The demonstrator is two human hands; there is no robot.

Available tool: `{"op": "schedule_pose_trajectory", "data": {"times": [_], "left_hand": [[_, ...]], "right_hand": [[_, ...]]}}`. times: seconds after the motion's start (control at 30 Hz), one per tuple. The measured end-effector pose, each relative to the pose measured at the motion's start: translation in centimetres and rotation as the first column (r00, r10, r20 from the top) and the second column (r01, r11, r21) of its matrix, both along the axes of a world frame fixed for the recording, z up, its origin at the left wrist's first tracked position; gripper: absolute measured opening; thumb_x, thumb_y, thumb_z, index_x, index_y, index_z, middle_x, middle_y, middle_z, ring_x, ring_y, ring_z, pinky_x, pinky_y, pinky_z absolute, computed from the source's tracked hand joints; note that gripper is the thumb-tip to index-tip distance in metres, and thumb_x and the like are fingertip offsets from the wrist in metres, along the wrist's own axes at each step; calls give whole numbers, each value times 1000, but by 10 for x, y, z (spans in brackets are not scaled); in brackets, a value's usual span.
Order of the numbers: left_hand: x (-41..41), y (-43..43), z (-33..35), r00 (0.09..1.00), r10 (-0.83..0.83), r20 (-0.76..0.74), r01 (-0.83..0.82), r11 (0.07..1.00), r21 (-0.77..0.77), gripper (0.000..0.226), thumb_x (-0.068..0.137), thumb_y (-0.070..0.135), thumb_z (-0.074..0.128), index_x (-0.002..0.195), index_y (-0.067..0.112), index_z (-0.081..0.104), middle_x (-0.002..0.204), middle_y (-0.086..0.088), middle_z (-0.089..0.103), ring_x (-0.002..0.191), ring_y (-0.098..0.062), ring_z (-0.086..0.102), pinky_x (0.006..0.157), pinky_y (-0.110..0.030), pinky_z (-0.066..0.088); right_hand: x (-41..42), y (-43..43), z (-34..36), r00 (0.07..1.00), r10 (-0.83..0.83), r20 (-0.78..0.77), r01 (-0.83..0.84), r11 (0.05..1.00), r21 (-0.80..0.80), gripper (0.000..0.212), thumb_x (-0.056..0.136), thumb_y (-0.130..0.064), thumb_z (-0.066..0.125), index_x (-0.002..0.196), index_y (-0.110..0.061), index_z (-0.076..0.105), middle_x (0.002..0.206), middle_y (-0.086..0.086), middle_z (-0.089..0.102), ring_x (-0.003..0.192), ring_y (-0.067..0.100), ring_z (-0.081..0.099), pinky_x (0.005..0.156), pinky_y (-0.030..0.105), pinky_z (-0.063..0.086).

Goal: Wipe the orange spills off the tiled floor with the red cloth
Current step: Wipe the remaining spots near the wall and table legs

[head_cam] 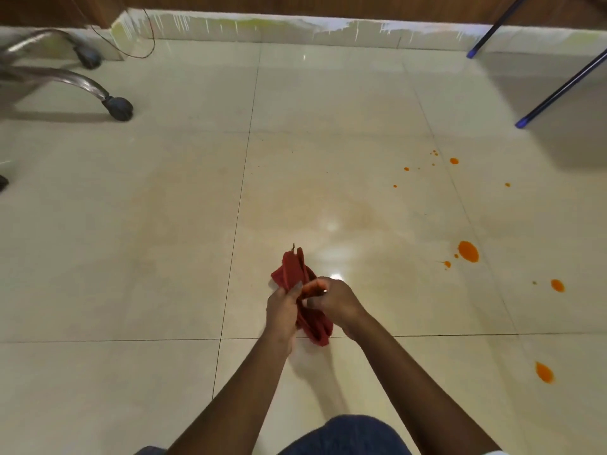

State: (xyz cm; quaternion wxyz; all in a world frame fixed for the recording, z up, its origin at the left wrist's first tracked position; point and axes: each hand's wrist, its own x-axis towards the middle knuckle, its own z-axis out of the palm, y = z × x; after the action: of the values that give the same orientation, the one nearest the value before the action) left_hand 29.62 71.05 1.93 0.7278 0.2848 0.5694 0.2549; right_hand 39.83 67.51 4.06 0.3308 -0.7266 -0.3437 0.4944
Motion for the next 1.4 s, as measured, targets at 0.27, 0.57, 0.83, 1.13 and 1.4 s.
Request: {"op": "schedule_pose_trajectory", "data": {"times": [0.27,0.57,0.83,1.13,1.4], "left_hand": [[-8,-16,11,959,182,217,-148,975,-165,44,95,44,42,110,7,60,98,-12,67,86,-27,64,72,-38,50],[-31,-17,-1,968,246,-49,-248,967,-48,23,83,-10,50,96,6,61,87,-13,63,74,-24,58,67,-33,48],[-75,-16,-23,921,358,-157,-374,922,-94,26,78,-10,48,91,7,63,88,-10,63,81,-28,58,72,-34,48],[-82,-13,-39,917,182,-356,-247,958,-147,17,87,-5,49,74,4,52,88,-14,57,86,-30,52,80,-42,46],[-94,-20,-40,955,198,-219,-249,940,-233,16,90,-2,43,98,3,56,91,-15,61,81,-30,57,73,-40,48]], "right_hand": [[-4,-23,-2,977,128,172,-128,992,-13,43,73,-21,75,113,-11,62,109,1,59,97,15,59,79,22,46],[-10,-22,-14,878,265,398,-279,960,-25,34,90,-13,51,123,-14,57,126,4,54,119,20,47,94,23,33],[38,-23,-45,894,-70,442,152,976,-155,29,77,-2,56,103,-12,63,101,12,68,88,23,61,72,27,43],[18,-14,-62,961,-178,213,226,947,-228,38,78,-26,72,105,-2,58,104,11,63,96,28,60,87,40,49],[19,4,-27,946,-243,-217,194,956,-222,4,80,-3,67,82,-5,65,83,11,66,64,19,60,57,23,47]]}}
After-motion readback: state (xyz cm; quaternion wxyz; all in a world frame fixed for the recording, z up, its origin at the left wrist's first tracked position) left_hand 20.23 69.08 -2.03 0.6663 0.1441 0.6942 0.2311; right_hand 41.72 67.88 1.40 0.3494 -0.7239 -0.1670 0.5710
